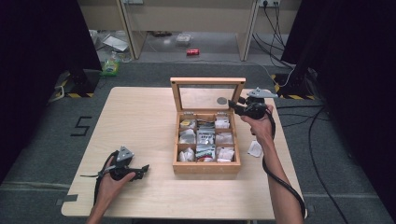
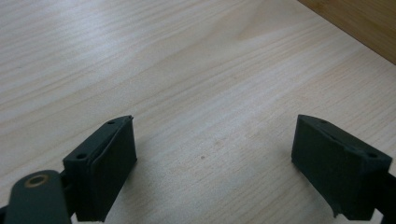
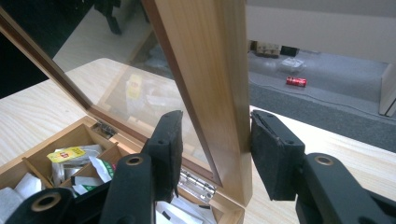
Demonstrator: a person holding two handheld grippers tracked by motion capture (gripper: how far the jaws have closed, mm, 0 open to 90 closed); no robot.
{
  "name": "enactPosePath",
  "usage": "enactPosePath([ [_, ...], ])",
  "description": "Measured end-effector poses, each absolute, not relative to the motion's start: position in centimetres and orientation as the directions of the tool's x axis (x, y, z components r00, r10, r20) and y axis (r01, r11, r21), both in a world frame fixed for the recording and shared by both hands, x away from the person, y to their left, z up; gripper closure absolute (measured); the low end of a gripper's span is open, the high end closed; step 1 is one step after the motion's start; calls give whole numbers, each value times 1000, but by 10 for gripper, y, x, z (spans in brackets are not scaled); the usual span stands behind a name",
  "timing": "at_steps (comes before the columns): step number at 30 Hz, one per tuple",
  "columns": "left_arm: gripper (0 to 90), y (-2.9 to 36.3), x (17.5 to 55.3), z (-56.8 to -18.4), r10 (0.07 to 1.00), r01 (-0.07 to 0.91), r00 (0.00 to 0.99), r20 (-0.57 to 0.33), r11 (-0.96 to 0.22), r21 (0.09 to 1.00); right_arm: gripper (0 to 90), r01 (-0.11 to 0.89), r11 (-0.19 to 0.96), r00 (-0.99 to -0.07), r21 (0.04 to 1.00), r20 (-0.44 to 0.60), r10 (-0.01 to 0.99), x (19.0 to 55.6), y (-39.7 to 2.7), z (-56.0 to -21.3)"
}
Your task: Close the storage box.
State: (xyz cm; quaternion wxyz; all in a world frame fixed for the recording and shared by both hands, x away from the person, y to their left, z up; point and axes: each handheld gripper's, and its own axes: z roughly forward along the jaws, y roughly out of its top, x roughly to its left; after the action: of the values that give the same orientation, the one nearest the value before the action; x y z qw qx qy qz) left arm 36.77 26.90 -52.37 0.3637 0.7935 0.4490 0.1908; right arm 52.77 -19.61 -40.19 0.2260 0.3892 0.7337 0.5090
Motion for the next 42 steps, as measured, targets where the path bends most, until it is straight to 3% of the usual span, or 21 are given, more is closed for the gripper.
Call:
enactPosePath([
  [42,132,269,368,-524,851,573,524,-21,-334,749,515,338,194,-620,921,62,782,474,-203,-406],
])
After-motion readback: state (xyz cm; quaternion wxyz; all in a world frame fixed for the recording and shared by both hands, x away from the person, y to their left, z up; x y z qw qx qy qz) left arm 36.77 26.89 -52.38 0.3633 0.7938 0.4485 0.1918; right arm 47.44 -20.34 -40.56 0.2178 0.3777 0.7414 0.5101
